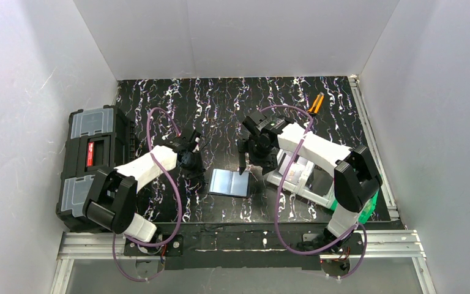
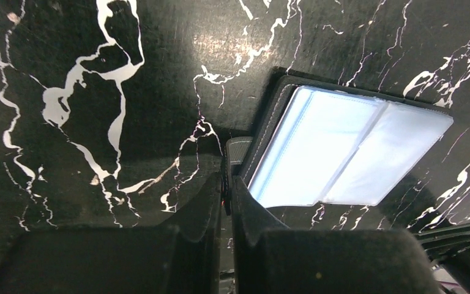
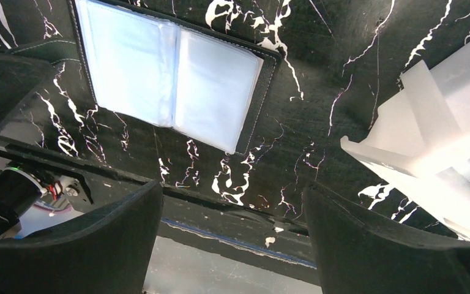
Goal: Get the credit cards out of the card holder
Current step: Close the card holder at the center of the board.
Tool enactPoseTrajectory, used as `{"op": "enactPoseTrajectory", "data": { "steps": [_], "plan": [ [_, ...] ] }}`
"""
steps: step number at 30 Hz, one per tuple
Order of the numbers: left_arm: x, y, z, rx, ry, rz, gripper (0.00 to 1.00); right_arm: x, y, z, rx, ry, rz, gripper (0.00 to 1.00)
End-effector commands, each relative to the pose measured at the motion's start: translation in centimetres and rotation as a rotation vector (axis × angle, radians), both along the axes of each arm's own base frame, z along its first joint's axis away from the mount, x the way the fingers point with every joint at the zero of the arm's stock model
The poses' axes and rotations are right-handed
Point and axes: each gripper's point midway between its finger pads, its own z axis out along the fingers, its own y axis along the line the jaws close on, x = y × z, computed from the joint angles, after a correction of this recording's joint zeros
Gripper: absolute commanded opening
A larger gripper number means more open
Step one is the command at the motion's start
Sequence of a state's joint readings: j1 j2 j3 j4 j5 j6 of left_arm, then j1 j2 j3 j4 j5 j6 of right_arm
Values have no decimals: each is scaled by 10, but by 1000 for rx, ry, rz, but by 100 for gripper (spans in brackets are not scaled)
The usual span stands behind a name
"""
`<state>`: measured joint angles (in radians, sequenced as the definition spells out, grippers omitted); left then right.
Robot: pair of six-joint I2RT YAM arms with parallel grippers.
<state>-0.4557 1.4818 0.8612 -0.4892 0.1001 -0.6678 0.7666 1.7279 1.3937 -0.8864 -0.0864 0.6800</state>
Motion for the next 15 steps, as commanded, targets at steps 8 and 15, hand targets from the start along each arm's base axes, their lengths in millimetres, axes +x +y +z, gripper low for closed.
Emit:
{"op": "enactPoseTrajectory", "data": {
  "steps": [8, 15],
  "plan": [
    [4, 12, 24, 57, -63, -19, 0, 1, 18, -12, 44, 31, 37, 91],
    [-12, 20, -4, 108, 39, 14, 0, -9, 32, -32, 121, 101, 21, 97]
  ]
}}
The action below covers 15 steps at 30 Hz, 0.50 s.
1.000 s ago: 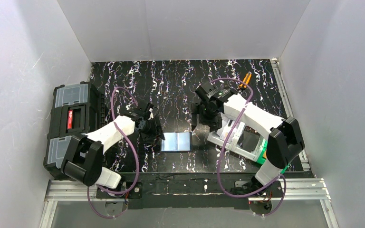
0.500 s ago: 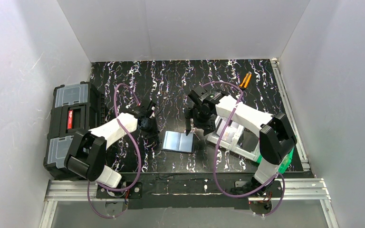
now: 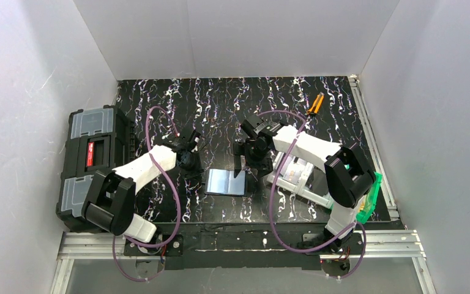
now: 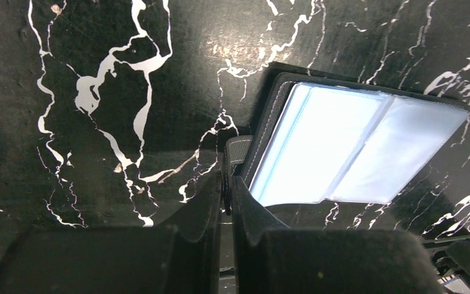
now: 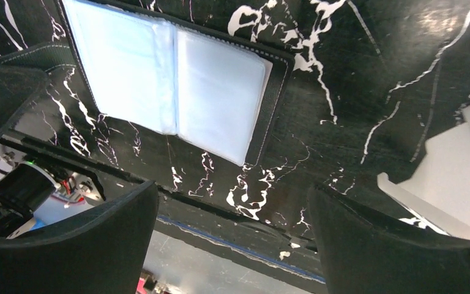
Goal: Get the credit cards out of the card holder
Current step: Close the card holder at the center of the board.
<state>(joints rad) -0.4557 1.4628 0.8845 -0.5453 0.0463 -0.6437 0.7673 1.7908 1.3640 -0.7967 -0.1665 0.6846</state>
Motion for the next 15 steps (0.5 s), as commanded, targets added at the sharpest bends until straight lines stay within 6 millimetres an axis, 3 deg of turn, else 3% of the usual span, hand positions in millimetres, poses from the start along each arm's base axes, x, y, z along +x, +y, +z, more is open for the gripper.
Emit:
{"op": "enactPoseTrajectory", "data": {
  "steps": [1, 15],
  "plan": [
    [-13, 10, -13, 54, 63, 26, 0, -8, 15, -12, 72, 51, -5, 98],
    [-22, 6, -30, 38, 121, 47, 0, -3, 24, -46, 211, 113, -110, 98]
  ]
}}
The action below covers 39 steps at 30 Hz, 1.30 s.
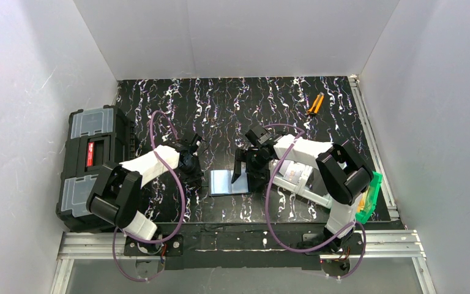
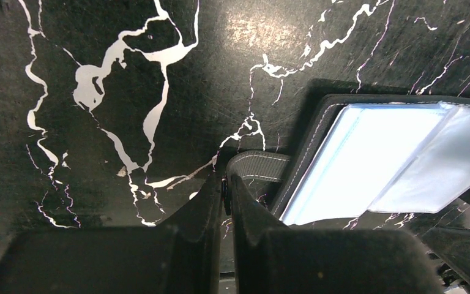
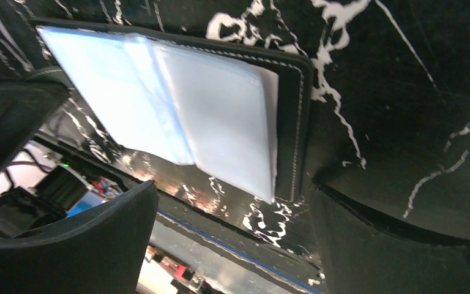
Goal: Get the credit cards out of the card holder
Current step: Close the card holder at the center of the board.
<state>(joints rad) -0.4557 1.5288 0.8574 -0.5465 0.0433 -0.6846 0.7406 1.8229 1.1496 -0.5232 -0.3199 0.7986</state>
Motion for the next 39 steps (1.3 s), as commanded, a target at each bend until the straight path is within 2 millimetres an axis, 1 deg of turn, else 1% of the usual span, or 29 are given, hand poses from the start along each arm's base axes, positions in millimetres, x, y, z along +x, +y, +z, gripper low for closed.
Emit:
{"op": "enactPoseTrajectory", "data": {
  "steps": [1, 3, 5, 11, 15, 19, 28, 34, 39],
  "plan": [
    [-9, 0, -7, -1, 32, 8, 0, 12, 14, 1, 98, -12, -32, 98],
    [-9, -1, -8, -7, 37, 8, 0, 12, 21, 4, 143, 3, -31, 98],
    [-8, -3, -8, -15, 37, 10, 0, 12, 27, 11, 184, 9, -27, 98],
    [-7, -7, -8, -23, 36, 0, 0, 16, 43, 48, 298, -20, -8, 98],
    [-8, -7, -8, -21, 38, -3, 0, 19, 49, 72, 351, -45, -4, 98],
    [-8, -8, -8, -22, 37, -6, 0, 20, 55, 86, 398, -45, 4, 98],
    [-7, -11, -7, -25, 33, -17, 0, 24, 76, 89, 487, 24, 1, 98],
    [-6, -11, -6, -21, 30, -22, 0, 26, 88, 94, 516, 32, 7, 98],
    [-6, -9, -5, -12, 24, -21, 0, 24, 99, 89, 512, 62, 14, 98]
  ]
}}
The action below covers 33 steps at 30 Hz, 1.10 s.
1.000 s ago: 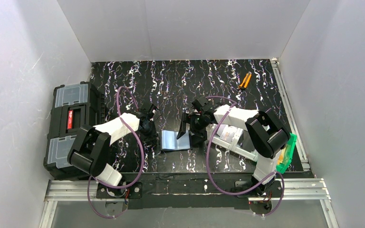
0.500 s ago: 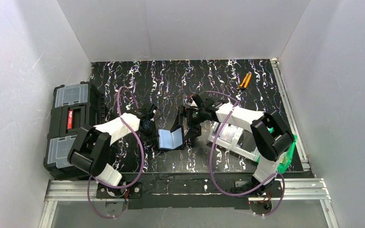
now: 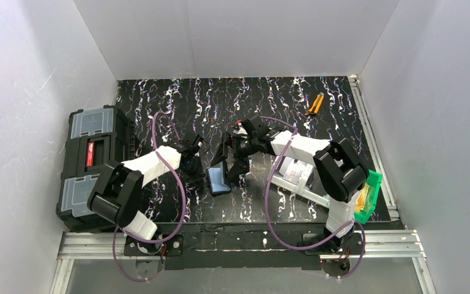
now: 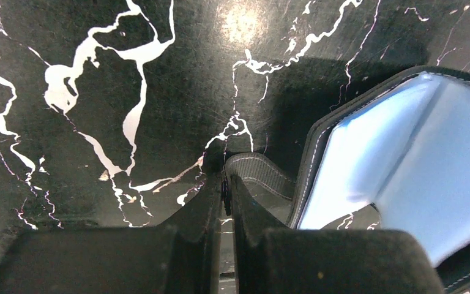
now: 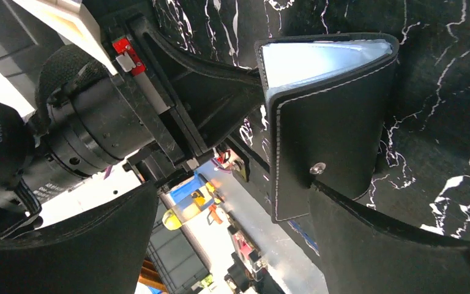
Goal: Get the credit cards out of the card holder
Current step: Close the card holder at the center of the board.
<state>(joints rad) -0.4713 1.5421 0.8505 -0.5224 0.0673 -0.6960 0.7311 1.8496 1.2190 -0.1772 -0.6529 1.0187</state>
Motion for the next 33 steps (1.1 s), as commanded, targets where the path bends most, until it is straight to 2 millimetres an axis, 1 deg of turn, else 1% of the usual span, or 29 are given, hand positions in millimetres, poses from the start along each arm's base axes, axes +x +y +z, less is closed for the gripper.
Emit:
{"op": "enactPoseTrajectory", "data": {
  "steps": [1, 5, 12, 19, 22, 24, 26, 29, 33],
  "plan": [
    [-3, 0, -1, 17, 12, -11, 0, 0, 20, 10, 53, 5, 31, 98],
    [-5, 5, 1, 37, 5, -12, 0, 2, 27, -2, 39, 31, 32, 98],
    [-4, 6, 7, 34, -19, -16, 0, 10, 32, -34, -27, 67, 11, 99],
    [-2, 6, 13, 28, -37, -17, 0, 11, 22, -54, -114, 78, -16, 98],
    [3, 1, 21, 4, -58, -20, 0, 8, 19, -60, -137, 85, -19, 98],
    [6, -4, 29, -24, -79, -25, 0, 6, 17, -61, -139, 91, -16, 98],
    [10, -9, 39, -54, -105, -37, 0, 7, 18, -55, -124, 88, -12, 98],
    [14, -16, 49, -87, -125, -55, 5, 12, 20, -39, -89, 60, -11, 98],
    [15, -26, 53, -135, -120, -85, 13, 19, 21, -15, -71, -1, 6, 98]
  ]
}}
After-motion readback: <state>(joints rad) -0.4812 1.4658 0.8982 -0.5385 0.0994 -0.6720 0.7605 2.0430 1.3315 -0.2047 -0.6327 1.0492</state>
